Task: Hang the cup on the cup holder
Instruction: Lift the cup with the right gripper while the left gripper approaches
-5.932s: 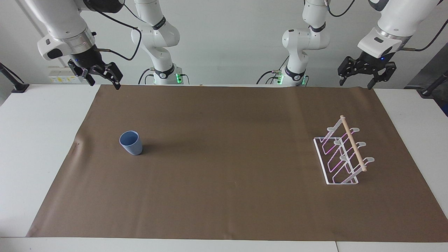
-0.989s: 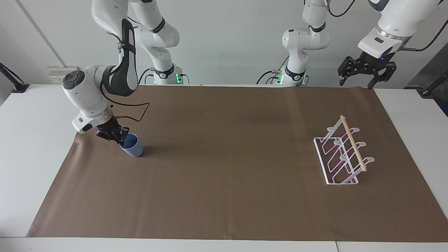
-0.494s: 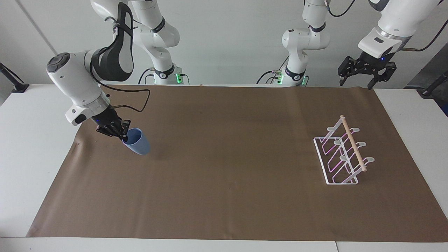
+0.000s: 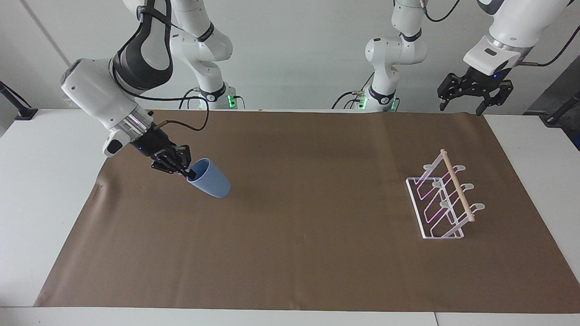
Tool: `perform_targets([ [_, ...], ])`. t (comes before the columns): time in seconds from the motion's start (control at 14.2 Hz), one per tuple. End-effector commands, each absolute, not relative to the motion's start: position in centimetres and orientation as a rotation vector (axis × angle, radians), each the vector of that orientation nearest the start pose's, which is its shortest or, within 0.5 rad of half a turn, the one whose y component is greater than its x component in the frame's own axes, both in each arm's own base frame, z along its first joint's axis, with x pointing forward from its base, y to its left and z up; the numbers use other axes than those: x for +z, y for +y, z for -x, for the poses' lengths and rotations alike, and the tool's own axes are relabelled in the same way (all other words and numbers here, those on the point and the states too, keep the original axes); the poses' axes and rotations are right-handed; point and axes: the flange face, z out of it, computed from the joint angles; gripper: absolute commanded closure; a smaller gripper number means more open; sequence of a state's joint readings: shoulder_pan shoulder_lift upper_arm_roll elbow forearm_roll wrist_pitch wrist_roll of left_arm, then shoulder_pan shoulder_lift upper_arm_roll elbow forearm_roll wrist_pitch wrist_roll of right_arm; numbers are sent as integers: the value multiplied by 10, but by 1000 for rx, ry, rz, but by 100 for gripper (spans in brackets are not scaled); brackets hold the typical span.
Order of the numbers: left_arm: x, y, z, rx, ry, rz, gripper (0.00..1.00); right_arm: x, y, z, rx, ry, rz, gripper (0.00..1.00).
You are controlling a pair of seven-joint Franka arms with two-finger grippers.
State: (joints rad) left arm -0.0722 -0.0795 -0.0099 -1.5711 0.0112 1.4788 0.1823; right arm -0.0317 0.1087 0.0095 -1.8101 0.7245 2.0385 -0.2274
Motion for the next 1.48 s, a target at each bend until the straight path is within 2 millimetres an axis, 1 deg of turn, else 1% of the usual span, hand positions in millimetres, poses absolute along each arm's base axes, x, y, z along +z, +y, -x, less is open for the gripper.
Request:
perform_targets([
  [0.0,658,-45,-511,39,418,3106,0,515,57,-605,-220,81,2354,100],
  [0.07,658,-42,-510,51,399,3109,0,519,68,-603,-196,70,2311,100],
  [0.14,659,-38,-509,56,335,3116,0,523,79,-600,-171,61,2263,100],
  [0.28,660,-39,-506,60,146,3128,0,531,91,-596,-134,72,2154,100],
  [0.42,659,-48,-506,59,82,3148,0,537,90,-595,-121,98,2069,100],
  [0.49,658,-53,-506,63,38,3191,0,540,91,-595,-111,119,2011,100],
  [0.64,655,-65,-506,72,-107,3214,0,544,93,-596,-92,154,1911,100],
  [0.71,655,-74,-506,79,-188,3255,0,545,95,-597,-80,173,1852,100],
  [0.78,658,-83,-507,72,-303,3292,0,543,96,-598,-69,196,1797,100],
  [1.06,664,-125,-508,114,-700,3362,0,542,118,-596,-23,256,1658,100],
  [1.13,666,-131,-510,126,-829,3379,0,539,132,-593,8,255,1646,100],
  [1.27,671,-140,-512,196,-996,3414,0,531,141,-588,34,297,1575,100],
  [1.34,675,-143,-513,231,-1094,3422,0,531,150,-586,43,301,1548,100],
  [1.41,679,-147,-515,266,-1214,3427,0,532,154,-585,44,307,1532,100],
])
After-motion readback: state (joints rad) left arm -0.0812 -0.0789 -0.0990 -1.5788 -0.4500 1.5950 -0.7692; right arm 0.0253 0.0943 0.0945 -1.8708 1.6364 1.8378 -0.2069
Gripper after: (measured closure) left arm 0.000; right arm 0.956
